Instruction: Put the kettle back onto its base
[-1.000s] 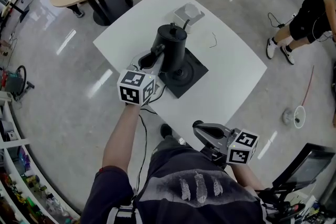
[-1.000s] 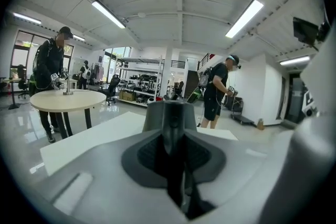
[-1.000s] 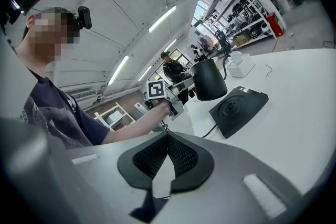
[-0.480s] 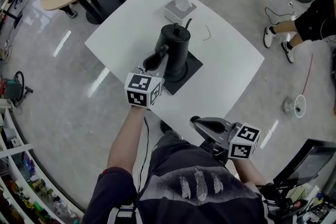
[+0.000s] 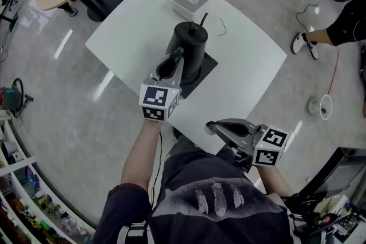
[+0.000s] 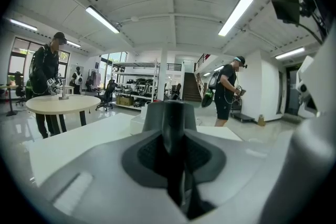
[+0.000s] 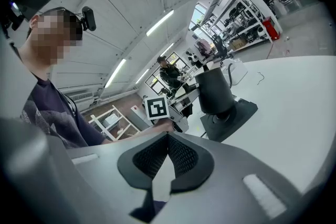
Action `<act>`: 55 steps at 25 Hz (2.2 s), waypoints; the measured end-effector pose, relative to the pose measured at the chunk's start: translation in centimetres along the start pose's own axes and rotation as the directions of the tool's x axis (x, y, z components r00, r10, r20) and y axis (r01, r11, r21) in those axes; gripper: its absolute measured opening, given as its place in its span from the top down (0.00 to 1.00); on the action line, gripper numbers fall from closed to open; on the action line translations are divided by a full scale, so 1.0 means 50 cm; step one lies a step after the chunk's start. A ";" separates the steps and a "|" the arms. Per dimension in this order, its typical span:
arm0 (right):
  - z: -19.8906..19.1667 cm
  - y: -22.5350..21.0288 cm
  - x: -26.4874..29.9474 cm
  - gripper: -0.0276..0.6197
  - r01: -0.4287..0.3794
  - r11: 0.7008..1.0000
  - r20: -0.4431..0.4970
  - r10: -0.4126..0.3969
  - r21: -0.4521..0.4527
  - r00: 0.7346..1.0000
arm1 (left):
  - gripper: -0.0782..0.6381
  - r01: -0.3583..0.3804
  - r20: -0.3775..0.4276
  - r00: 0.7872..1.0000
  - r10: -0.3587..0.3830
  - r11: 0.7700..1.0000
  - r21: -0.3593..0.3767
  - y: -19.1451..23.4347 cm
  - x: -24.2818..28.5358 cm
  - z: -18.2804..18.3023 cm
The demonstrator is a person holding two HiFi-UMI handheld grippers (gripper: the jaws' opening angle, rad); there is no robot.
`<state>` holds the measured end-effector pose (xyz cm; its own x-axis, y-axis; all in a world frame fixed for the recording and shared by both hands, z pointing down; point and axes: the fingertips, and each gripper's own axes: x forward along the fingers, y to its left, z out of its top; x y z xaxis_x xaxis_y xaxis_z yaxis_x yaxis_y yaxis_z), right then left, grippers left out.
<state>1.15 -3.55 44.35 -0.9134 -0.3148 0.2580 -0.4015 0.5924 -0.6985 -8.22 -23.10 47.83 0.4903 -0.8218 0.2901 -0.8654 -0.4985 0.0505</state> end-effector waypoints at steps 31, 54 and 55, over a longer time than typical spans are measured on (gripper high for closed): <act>0.027 0.008 0.023 0.96 -0.016 0.999 -0.012 0.016 -0.028 1.000 | 0.81 0.025 -0.001 1.000 -0.025 1.000 0.013 -0.061 -0.076 -0.076; 0.018 0.000 0.019 0.96 -0.016 0.999 -0.024 0.015 -0.034 1.000 | 0.82 0.008 0.019 1.000 -0.007 0.999 -0.042 -0.057 -0.110 -0.062; 0.017 0.000 0.018 0.96 -0.016 0.999 -0.026 0.015 -0.035 1.000 | 0.82 0.011 0.017 1.000 -0.010 1.000 -0.029 -0.062 -0.109 -0.062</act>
<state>0.40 -4.44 44.00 -0.9206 -0.2868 0.2650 -0.3894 0.6228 -0.6786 -8.51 -16.21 49.05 0.5006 -0.8213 0.2734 -0.8628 -0.4989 0.0812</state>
